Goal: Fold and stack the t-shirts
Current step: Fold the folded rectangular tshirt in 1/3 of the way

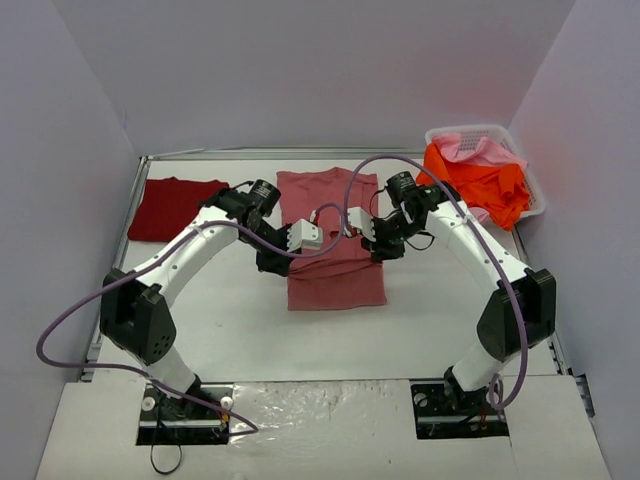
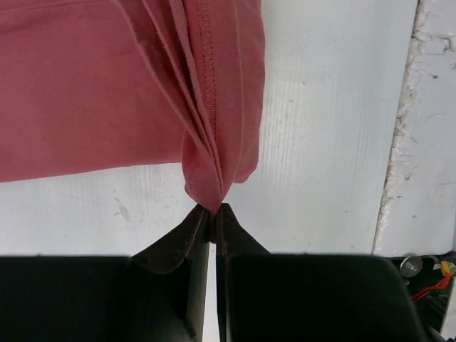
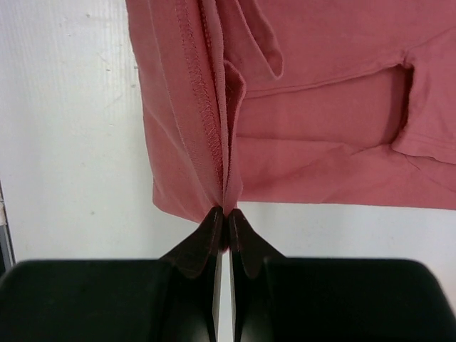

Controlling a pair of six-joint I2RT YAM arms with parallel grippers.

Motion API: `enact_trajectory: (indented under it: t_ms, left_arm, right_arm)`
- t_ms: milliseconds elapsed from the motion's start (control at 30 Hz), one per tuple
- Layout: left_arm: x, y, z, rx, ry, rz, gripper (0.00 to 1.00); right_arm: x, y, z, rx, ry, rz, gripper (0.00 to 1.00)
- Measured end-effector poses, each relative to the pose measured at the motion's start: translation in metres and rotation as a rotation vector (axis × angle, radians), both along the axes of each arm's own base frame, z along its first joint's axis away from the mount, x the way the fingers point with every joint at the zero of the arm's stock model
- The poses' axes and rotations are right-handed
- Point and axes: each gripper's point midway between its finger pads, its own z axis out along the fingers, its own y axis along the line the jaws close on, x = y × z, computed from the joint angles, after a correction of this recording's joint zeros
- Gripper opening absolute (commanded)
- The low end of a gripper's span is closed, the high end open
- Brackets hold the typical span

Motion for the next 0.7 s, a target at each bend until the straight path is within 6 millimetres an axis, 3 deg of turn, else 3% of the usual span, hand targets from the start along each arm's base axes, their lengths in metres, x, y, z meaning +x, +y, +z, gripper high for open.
enact_trajectory:
  t_ms: [400, 700]
  left_arm:
    - [0.045, -0.001, 0.007, -0.005, -0.072, 0.054, 0.02]
    - [0.071, 0.001, -0.005, 0.006, -0.071, 0.083, 0.02]
  right_arm:
    - [0.05, 0.0, -0.003, -0.006, -0.026, -0.052, 0.0]
    - [0.084, -0.002, -0.014, -0.011, -0.022, -0.078, 0.0]
